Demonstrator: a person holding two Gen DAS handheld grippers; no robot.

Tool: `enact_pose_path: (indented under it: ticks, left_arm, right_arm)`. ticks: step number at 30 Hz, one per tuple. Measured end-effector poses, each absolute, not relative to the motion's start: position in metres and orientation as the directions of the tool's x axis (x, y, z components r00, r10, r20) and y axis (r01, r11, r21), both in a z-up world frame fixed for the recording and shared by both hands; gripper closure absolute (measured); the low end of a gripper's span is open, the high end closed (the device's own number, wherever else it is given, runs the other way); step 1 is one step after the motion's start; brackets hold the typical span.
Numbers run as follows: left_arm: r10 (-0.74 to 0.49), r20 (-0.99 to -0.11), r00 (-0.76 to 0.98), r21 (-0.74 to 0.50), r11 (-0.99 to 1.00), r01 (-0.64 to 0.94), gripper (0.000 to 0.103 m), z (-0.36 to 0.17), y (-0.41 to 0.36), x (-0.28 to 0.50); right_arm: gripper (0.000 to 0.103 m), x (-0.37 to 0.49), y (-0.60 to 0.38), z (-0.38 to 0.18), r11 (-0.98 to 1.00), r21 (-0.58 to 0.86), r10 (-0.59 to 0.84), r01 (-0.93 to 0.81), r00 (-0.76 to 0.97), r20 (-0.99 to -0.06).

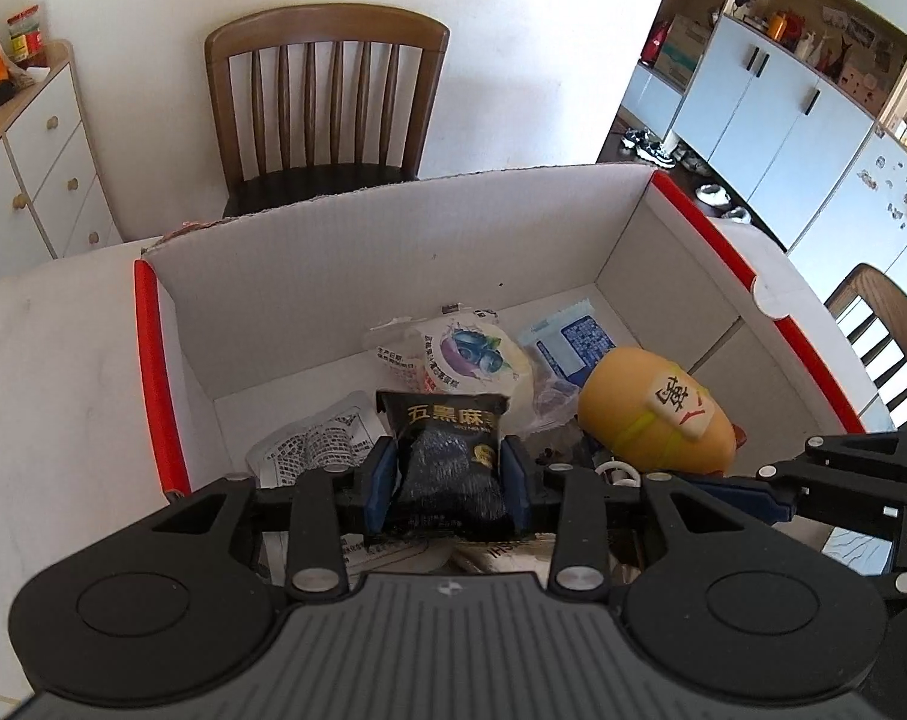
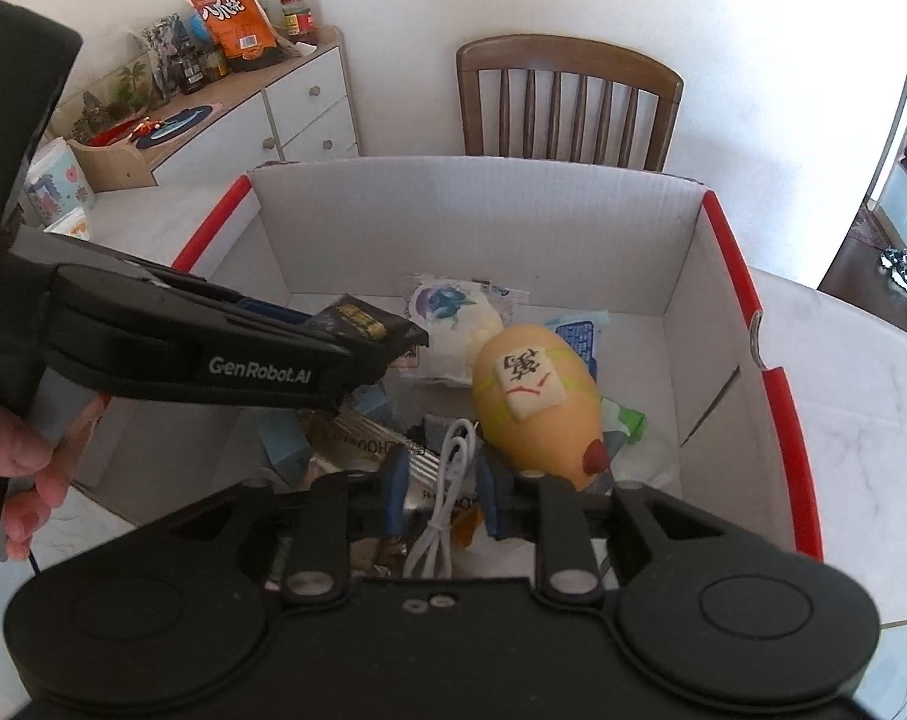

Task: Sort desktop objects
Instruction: 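Lower the black packet and white cable into the box and open both tools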

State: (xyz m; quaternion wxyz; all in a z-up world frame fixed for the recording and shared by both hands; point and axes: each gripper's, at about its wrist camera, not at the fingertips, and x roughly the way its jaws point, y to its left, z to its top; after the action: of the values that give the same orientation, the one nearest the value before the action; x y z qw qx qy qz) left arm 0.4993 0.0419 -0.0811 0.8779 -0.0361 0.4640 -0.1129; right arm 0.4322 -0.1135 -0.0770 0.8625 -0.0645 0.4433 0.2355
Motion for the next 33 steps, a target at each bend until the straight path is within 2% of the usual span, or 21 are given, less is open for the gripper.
enact_pose_path:
  ticks: [2, 4, 8, 14, 29, 33]
  left_arm:
    - [-0.237, -0.804, 0.546, -0.18, 0.971, 0.156, 0.054, -0.08, 0.043, 0.498]
    - [-0.246, -0.798, 0.55, -0.188, 0.969, 0.16, 0.052, -0.078, 0.043, 0.497]
    - [-0.238, -0.786, 0.57, -0.171, 0.971, 0.169, 0.038, -0.07, 0.04, 0.491]
    - [-0.238, -0.767, 0.596, -0.17, 0.971, 0.168, 0.031, -0.057, 0.04, 0.482]
    - [-0.216, -0.736, 0.641, -0.143, 0.976, 0.165, 0.031, -0.03, 0.03, 0.445]
    - [-0.229, -0.725, 0.65, -0.161, 0.973, 0.163, 0.022, -0.026, 0.029, 0.433]
  right_arm:
    - [0.068, 0.43, -0.114, -0.076, 0.88, 0.104, 0.354, -0.464, 0.495, -0.793]
    - [0.059, 0.428, -0.115, -0.074, 0.879, 0.115, 0.364, -0.463, 0.496, -0.789]
    - [0.055, 0.424, -0.117, -0.067, 0.873, 0.118, 0.377, -0.474, 0.499, -0.78]
    - [0.048, 0.418, -0.123, -0.055, 0.869, 0.137, 0.4, -0.475, 0.514, -0.759]
    - [0.04, 0.403, -0.143, -0.038, 0.882, 0.135, 0.395, -0.452, 0.551, -0.735]
    - [0.038, 0.398, -0.149, -0.035, 0.883, 0.132, 0.394, -0.45, 0.558, -0.731]
